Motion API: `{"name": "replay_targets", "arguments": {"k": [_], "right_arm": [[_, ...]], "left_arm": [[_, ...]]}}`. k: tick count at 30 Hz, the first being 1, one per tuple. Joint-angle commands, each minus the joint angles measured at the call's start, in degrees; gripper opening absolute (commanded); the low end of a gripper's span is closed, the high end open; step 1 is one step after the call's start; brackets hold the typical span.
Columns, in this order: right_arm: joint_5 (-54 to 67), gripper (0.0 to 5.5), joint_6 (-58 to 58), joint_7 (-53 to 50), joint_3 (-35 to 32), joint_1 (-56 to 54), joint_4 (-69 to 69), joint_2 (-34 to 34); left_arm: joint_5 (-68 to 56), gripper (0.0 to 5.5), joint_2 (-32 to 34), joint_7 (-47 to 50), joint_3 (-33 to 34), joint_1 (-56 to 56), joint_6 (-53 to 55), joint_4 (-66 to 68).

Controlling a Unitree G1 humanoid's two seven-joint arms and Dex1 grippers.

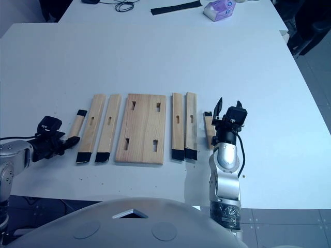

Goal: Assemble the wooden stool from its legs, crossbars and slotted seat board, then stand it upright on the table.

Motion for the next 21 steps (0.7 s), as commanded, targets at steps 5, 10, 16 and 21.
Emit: {"name": "replay_targets", "arguments": {"k": [5,10,16,21], "right_arm": [[-0.2,2.76,1.3,0.8,0.0,-0.1,-1.1,-0.7],[0.0,2.76,1.8,1.5,-0.3,-0.7,-1.0,-1.3],[-0.1,2.76,2.4,1.7,-0.3,-0.3,-1.2,-1.5],[0.1,2.76,2.5,1.8,-0.2,0.5,-1.7,-1.5]], "left_arm": [[-0.2,2.95,-3.7,3.2,0.0,-1.3,4.0,-0.3],[0.3,2.95,-5.4,5.0,-0.6,-1.2,3.7,0.4],[0.3,2.95,-7.0,6.9,-1.5,-2.3,5.0,1.0],[0.7,2.95,-5.9,7.5,-1.9,-2.1,4.6,2.3]]}}
